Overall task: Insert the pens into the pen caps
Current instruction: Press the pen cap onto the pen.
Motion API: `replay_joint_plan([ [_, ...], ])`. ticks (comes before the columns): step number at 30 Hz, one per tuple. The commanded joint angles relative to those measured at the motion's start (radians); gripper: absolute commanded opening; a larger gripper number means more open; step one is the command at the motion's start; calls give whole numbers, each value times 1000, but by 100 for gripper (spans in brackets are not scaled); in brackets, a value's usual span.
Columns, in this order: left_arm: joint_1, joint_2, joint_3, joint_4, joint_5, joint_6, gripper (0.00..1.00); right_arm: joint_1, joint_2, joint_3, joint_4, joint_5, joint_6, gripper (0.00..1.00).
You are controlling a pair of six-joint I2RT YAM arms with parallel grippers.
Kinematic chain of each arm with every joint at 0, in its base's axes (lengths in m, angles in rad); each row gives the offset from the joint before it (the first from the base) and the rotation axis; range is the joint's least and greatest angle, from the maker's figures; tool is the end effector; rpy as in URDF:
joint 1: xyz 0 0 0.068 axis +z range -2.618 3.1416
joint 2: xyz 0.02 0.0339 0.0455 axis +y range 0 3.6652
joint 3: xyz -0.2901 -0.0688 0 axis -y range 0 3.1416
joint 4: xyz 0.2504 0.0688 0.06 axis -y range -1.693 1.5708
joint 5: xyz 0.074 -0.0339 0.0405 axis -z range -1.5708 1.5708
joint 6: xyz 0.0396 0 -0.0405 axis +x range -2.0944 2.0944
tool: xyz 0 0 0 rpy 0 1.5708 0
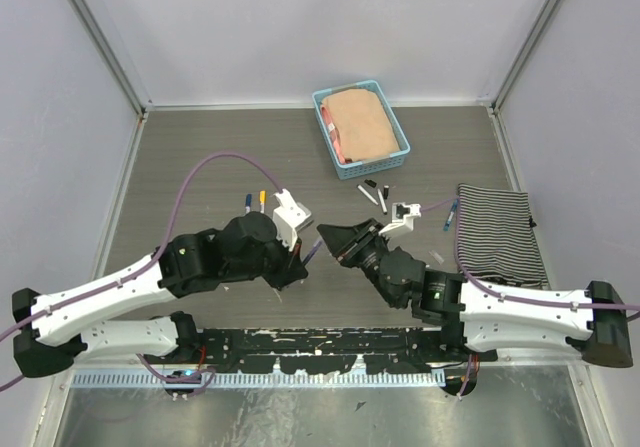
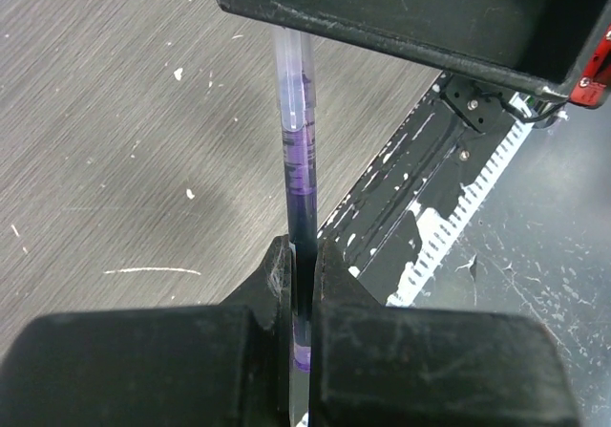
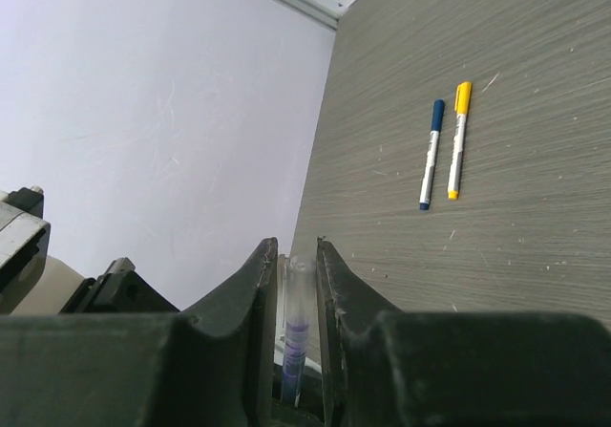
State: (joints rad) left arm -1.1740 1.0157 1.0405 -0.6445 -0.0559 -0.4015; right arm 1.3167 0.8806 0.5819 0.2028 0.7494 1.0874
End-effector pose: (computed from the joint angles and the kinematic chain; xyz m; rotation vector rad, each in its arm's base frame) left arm 0.0826 -0.1913 0.3603 0.8404 2.1548 -0.7985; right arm 0.0751 0.1817 0.3110 0.4045 1.7396 1.1867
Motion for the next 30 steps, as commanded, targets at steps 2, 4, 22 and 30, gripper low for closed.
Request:
replay_joint_plan([
  [2,24,-51,33,804,-91,50,0,77,116,-86,-36,-562,37,0],
  [4,25,-59,33,813,-92,63,0,78,126,-89,-21,-576,39,0],
  [22,25,-64,-3,652,-94,70,0,33,74,303,-459,-228,-224,4],
  [30,25,-105,-40,648,-124,64,0,-11,100,412,-459,-219,-305,16],
])
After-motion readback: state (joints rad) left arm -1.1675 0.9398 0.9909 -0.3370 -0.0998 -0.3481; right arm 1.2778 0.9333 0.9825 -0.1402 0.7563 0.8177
